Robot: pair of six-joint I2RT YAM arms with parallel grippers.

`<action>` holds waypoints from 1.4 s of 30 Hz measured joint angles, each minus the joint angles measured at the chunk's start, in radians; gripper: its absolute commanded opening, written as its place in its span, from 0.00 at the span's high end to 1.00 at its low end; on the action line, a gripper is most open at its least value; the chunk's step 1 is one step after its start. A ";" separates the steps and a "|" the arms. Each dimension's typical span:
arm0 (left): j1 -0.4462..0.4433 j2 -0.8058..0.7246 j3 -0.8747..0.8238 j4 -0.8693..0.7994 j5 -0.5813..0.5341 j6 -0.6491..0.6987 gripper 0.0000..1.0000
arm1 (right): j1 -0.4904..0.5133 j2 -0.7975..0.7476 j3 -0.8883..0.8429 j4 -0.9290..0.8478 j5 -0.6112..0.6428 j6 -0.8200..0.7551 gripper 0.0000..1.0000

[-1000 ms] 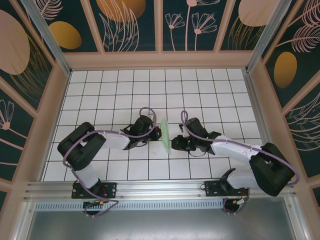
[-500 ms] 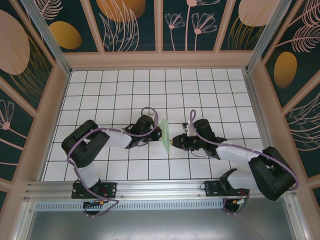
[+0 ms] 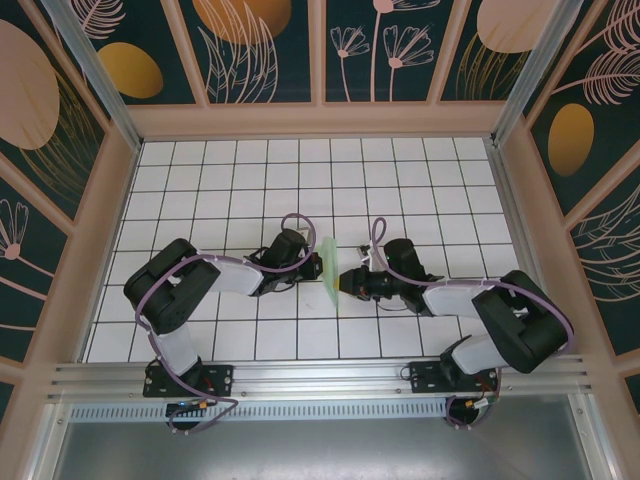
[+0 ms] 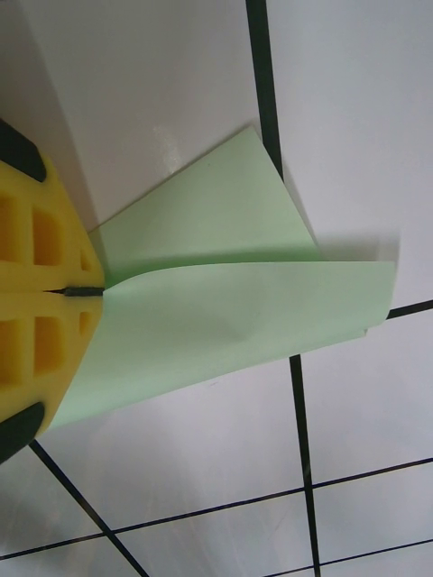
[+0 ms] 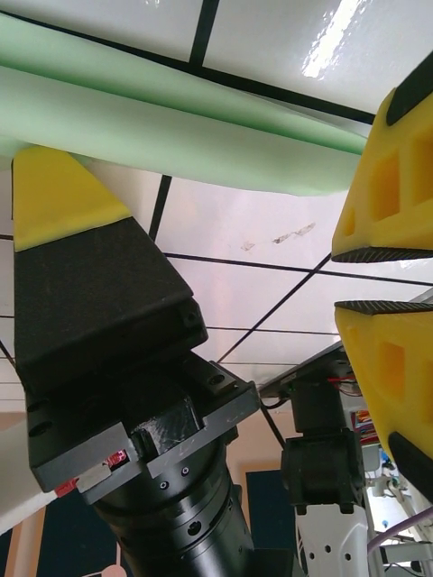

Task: Fold a paper plane with a square sheet of paper (fold left side to right side)
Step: Fold the wing for the fifth time at the center of the table.

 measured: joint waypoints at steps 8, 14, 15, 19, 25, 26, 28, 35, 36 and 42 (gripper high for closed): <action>0.002 0.003 0.004 0.000 0.000 0.000 1.00 | 0.000 0.068 0.000 0.058 -0.007 0.010 0.78; 0.002 0.005 0.005 0.000 0.000 0.000 1.00 | 0.000 0.116 0.000 0.097 -0.026 0.014 0.78; 0.002 0.005 0.005 0.000 0.000 0.000 1.00 | 0.000 0.125 0.000 0.103 -0.026 0.014 0.78; 0.004 0.006 0.006 0.000 0.000 0.000 1.00 | 0.001 0.148 0.000 0.112 -0.030 0.014 0.78; 0.005 0.006 0.007 0.000 0.000 0.000 1.00 | 0.007 0.173 0.000 0.114 -0.030 0.014 0.78; 0.005 0.006 0.007 0.000 0.000 0.000 1.00 | 0.009 0.176 0.000 0.114 -0.029 0.013 0.78; 0.005 0.006 0.007 0.000 0.000 0.000 1.00 | 0.014 0.182 0.001 0.113 -0.029 0.013 0.78; 0.006 0.010 0.012 0.000 0.000 0.000 1.00 | 0.024 0.187 0.019 0.101 -0.025 0.006 0.78; 0.006 0.011 0.013 0.000 0.000 0.000 1.00 | 0.024 0.187 0.019 0.101 -0.024 0.006 0.78; 0.006 0.011 0.013 0.000 0.000 0.000 1.00 | 0.026 0.189 0.024 0.077 -0.014 0.001 0.78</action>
